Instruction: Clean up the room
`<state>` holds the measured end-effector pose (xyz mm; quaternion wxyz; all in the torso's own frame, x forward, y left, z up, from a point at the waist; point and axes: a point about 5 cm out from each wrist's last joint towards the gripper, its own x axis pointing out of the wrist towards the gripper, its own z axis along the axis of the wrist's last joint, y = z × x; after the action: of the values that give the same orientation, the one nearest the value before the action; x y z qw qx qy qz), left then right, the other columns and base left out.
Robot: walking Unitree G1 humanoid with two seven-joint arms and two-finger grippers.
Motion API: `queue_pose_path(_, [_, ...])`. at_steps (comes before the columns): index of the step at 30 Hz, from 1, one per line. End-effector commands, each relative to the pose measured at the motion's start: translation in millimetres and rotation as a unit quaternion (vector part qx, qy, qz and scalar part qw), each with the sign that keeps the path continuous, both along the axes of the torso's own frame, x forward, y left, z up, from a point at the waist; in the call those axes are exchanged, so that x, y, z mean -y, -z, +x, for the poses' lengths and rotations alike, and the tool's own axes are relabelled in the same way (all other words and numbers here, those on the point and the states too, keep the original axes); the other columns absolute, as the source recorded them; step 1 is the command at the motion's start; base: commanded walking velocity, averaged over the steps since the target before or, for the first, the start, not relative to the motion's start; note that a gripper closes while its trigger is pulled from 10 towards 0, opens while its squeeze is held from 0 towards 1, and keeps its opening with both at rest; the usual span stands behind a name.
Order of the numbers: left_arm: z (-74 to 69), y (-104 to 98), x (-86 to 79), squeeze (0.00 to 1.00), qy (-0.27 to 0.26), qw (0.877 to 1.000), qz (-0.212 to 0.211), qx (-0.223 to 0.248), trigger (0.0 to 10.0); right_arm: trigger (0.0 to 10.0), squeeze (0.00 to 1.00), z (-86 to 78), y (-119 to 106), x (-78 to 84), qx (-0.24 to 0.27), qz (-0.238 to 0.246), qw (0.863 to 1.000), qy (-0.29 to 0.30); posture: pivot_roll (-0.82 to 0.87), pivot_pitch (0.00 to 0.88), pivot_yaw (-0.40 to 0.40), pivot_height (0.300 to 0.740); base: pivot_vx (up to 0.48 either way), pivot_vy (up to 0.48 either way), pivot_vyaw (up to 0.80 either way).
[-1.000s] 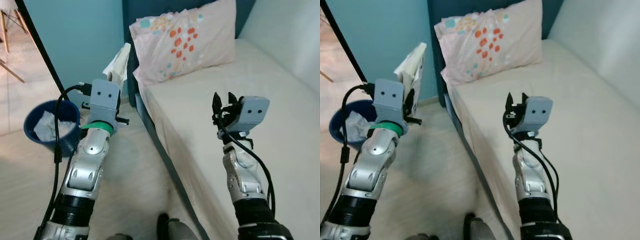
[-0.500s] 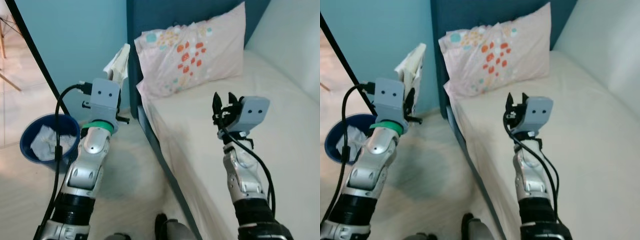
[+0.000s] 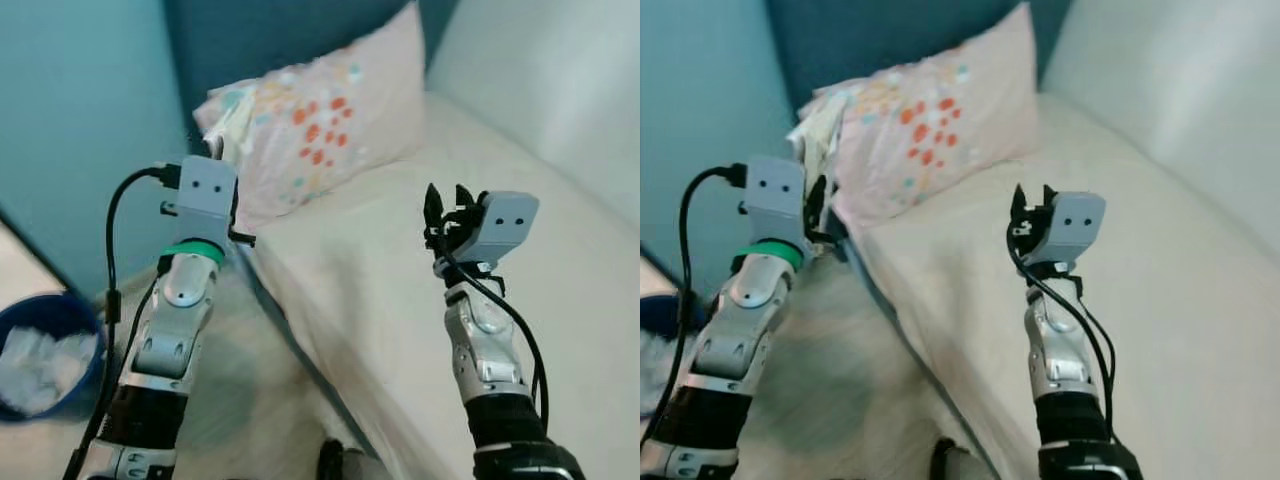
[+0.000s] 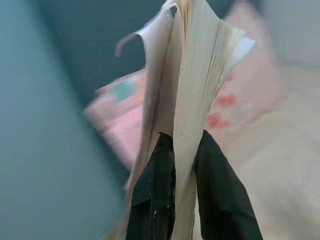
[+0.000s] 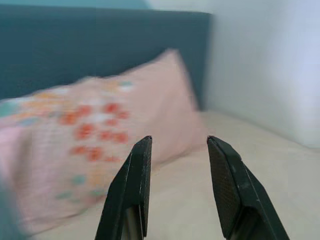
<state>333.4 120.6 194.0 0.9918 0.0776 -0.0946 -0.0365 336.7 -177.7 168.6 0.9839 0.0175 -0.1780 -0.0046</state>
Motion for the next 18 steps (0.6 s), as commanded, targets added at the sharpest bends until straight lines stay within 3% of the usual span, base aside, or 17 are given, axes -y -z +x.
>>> queue_pose_path(1, [-1.9,-4.3,5.3,0.0,0.013,1.0,0.006,0.017,10.0,10.0,0.0,-0.1,0.6,1.0,-0.002,0.006,1.0,0.003,-0.05,0.082,0.012,0.74,0.458,0.0,-0.78])
queue_pose_path(3, [-1.8,-4.6,5.5,0.0,0.013,1.0,0.007,0.018,10.0,10.0,0.0,0.0,0.6,0.9,-0.001,0.006,1.0,0.003,-0.05,0.082,0.013,0.74,0.458,0.0,-0.66])
queue_pose_path(8, [-1.6,-5.2,6.2,0.0,0.014,1.0,0.007,0.018,10.0,10.0,0.0,0.4,1.3,1.0,-0.003,0.004,1.0,0.003,-0.05,0.083,0.014,0.74,0.458,0.0,0.0])
queue_pose_path(18, [-1.8,-6.7,8.4,0.0,0.017,1.0,0.006,0.022,10.0,10.0,0.0,-0.4,2.4,0.5,-0.004,0.007,1.0,-0.001,-0.06,0.087,0.018,0.74,0.0,0.0,0.0])
